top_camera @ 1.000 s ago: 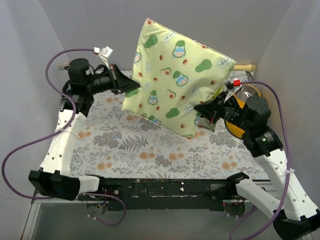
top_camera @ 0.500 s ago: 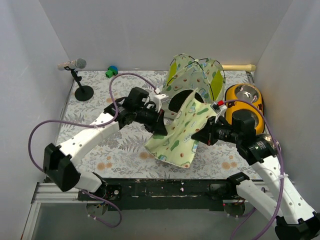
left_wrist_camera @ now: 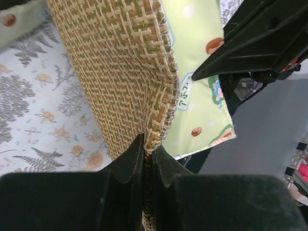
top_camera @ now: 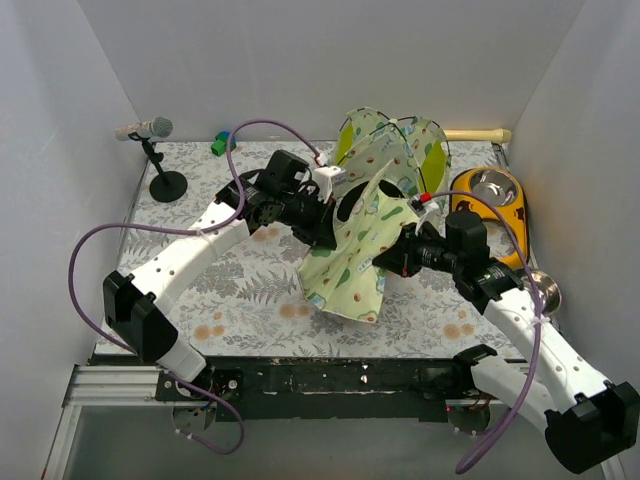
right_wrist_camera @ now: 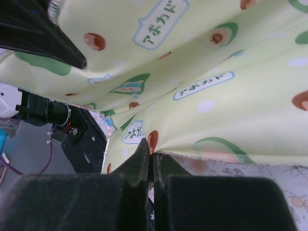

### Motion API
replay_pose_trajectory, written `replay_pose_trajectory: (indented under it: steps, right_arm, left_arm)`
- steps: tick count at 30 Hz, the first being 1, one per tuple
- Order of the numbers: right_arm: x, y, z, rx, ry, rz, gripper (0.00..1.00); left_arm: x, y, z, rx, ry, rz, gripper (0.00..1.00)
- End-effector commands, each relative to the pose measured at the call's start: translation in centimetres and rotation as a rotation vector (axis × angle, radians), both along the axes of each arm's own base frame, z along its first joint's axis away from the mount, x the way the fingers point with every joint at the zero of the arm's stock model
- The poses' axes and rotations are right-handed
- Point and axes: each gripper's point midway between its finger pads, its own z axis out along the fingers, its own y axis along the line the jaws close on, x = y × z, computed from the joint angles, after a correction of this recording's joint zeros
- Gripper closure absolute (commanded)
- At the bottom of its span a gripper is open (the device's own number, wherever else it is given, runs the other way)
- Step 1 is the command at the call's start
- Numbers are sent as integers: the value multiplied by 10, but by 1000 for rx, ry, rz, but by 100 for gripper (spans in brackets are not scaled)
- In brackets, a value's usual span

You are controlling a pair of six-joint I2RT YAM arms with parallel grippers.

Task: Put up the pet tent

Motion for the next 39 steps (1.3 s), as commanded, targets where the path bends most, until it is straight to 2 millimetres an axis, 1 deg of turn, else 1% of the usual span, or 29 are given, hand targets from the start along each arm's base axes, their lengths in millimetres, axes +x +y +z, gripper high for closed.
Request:
replay_pose_trajectory:
  steps: [1,3,4,6,8,10,11,13,15,18,21,22,23,25,26,28,30,31,32,33,35,37,39]
  right_arm:
    - [35,7,33,58,-147,-56,99]
    - [41,9,19,61,-100,-69,99]
    - [43,10,12,58,-65,-81,99]
    - [49,6,-11,30,12,-121,99]
    - [51,3,-39,1,84,-145,99]
    - [52,-1,-67,-33,165,-169,99]
    - [54,-3,-79,-51,200,-184,99]
    - [57,-2,-93,-60,266,-174,99]
    - [69,3,-86,-24,238,-172,99]
    - [83,6,-70,-23,193,-170,99]
    - [92,11,-60,-27,197,-159,99]
    - [96,11,-58,-29,188,-164,99]
    - [98,8,-61,-54,202,-184,99]
    - [109,4,-62,-86,206,-231,99]
    - [114,1,-63,-103,205,-259,99]
    - [123,-4,-65,-134,222,-312,99]
    - [132,-9,-63,-156,225,-360,99]
    - [139,-15,-61,-176,219,-402,99]
    - [147,-20,-55,-191,208,-443,99]
    - [151,-25,-55,-209,214,-471,99]
    - [159,-24,-38,-186,200,-484,99]
    - [161,-21,-24,-146,197,-469,99]
    - [166,-22,-14,-124,173,-472,97]
  left_arm:
    - [7,0,9,65,-63,-45,100]
    - [14,-5,-4,113,-56,-67,100]
    - [14,-7,-14,139,-36,-78,100]
    - [17,-13,-27,180,-19,-107,100]
    - [13,-21,-39,235,-27,-144,100]
    - [9,-28,-47,257,16,-157,100]
    - [6,-30,-50,269,38,-161,100]
    - [0,-31,-55,286,58,-167,100]
    - [-3,-33,-56,290,75,-159,100]
    - [-2,-37,-55,285,103,-133,100]
    - [13,-43,-50,286,59,-97,100]
    - [22,-45,-53,305,35,-81,100]
    - [32,-47,-50,313,-1,-65,100]
    - [49,-46,-61,388,-39,-50,100]
    - [55,-43,-75,444,-37,-47,100]
    - [68,-39,-91,519,-67,-43,100]
    - [75,-41,-94,538,-86,-39,100]
    - [75,-42,-96,542,-94,-50,100]
    - [73,-43,-99,553,-87,-67,100]
    - [72,-43,-102,565,-88,-78,100]
    - [73,-43,-105,574,-93,-86,100]
    - [78,-46,-98,562,-121,-80,100]
    - [86,-51,-90,539,-159,-69,100]
